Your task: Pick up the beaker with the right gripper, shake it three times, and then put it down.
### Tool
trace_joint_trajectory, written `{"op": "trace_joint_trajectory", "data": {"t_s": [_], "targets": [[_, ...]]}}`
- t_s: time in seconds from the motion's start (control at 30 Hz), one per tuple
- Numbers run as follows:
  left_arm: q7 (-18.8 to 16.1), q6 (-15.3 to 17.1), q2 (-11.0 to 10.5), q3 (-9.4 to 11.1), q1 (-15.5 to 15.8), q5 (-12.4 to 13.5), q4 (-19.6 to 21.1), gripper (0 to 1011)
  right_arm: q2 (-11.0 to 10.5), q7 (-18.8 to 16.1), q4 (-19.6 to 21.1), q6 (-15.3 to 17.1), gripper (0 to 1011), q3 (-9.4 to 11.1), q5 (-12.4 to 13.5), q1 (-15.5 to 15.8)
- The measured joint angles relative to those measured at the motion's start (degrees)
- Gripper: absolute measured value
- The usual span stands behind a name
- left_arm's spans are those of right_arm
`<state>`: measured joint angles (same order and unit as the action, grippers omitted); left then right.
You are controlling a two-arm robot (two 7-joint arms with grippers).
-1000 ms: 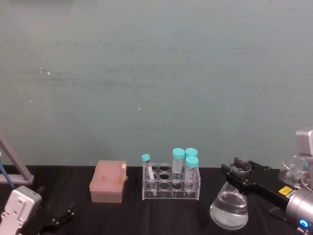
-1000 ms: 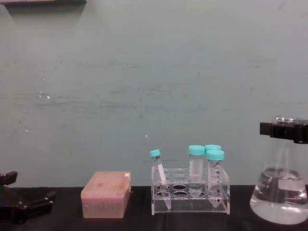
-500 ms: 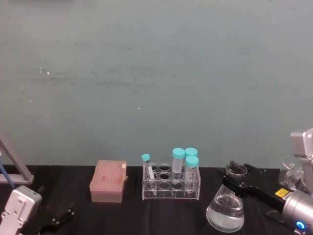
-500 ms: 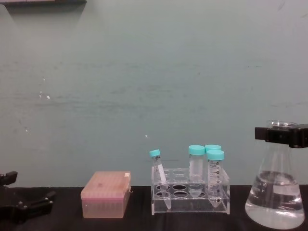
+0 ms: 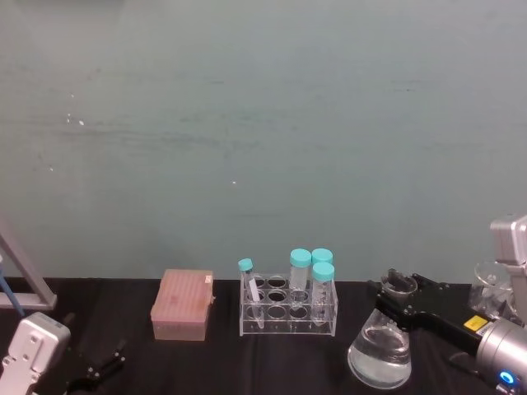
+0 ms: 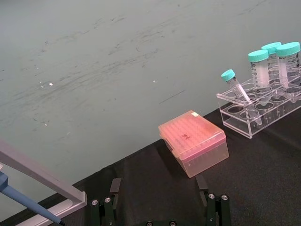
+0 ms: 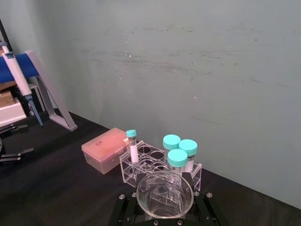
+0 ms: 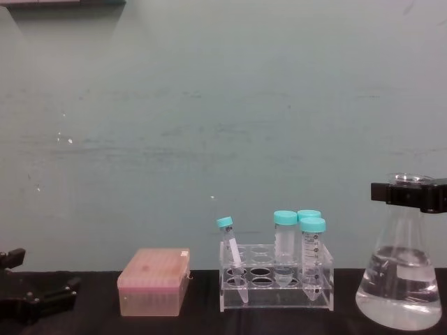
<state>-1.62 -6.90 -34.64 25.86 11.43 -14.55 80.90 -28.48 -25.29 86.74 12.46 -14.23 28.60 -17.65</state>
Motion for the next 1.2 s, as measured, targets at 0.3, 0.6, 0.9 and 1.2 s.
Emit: {"op": "trace_joint_trajectory", "data": {"t_s": [0.3,0.6,0.9,1.2], "targets": [[0.00,0.00,0.00,0.00,0.00,0.00,0.00,1000,-0.37,0.43,-0.61,-1.55,478,-0.28,0.55,0.50],[0.00,0.00,0.00,0.00,0.00,0.00,0.00,1000,-0.54,1.15,-1.86,-2.11,478,-1.39,1.47,0.38],[0.00,0.00,0.00,0.00,0.00,0.00,0.00,1000,-0.07,1.34,-3.01,-2.94,478,-2.76,1.54,-0.26],[0.00,0.00,0.00,0.00,0.00,0.00,0.00,1000,0.68,1.56,-3.62,-3.37,478,-3.93,1.38,-0.68]]}}
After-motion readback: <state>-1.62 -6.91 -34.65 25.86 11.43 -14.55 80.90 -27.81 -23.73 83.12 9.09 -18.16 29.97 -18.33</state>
